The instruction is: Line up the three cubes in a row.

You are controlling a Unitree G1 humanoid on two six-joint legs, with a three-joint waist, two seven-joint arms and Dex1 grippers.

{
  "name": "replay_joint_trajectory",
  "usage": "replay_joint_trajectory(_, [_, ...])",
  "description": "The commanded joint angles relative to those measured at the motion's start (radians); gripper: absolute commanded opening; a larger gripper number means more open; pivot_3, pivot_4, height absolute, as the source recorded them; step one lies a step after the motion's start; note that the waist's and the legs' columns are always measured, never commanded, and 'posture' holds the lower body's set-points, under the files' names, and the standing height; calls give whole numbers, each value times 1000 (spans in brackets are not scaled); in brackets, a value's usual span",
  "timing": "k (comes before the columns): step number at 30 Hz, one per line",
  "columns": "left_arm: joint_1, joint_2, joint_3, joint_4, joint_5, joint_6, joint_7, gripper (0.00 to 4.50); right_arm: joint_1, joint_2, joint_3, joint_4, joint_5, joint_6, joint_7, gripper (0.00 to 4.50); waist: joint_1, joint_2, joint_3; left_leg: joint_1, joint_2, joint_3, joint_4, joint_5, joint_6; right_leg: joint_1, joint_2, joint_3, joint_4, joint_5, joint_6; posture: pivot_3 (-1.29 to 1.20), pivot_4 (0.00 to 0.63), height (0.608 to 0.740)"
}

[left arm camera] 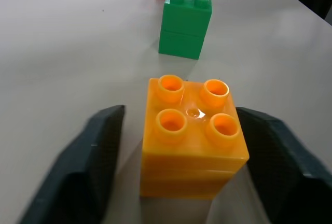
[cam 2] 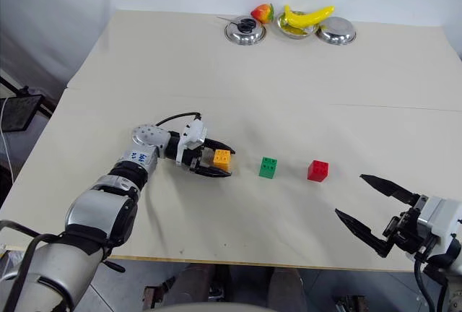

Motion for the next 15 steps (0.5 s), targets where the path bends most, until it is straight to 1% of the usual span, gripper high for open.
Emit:
replay_joint_trajectory(1, [13, 53, 44, -59, -41, -27, -69, 3757, -2, -14, -25, 1, 17, -15, 26, 4500, -1, 0, 0, -1, 0, 0, 0, 0, 0, -1, 0, 0, 0, 0, 0, 0, 150, 740])
replay_joint_trajectory(4, [59, 133, 76, -138, -84, -9, -128, 3757, -15, -26, -36, 33, 9, -38, 64, 4500, -6, 0, 0, -1, 0, 0, 0, 0, 0, -1, 0, -1, 0, 0, 0, 0, 150, 740])
replay_joint_trajectory(8, [167, 242, 100, -286, -141, 46, -138, 3757, -27, -47, -43, 86, 7, -71, 131, 4500, -22, 0, 0, -1, 1, -1, 0, 0, 0, -1, 0, -1, 0, 0, 0, 0, 150, 740])
replay_joint_trajectory(13, [436, 394, 175, -604, -248, 162, -80, 3757, -45, -102, -52, 187, 12, -103, 253, 4500, -27, 0, 0, -1, 0, -2, 0, 0, 0, 0, 0, -1, 0, 0, 0, 0, 150, 740])
replay_joint_trajectory(15, [583, 435, 227, -786, -295, 228, -4, 3757, -54, -132, -50, 251, -10, -155, 334, 4500, -28, 1, 0, -1, 1, -2, 0, 0, 0, 0, 0, -1, 0, 0, 0, 0, 150, 740])
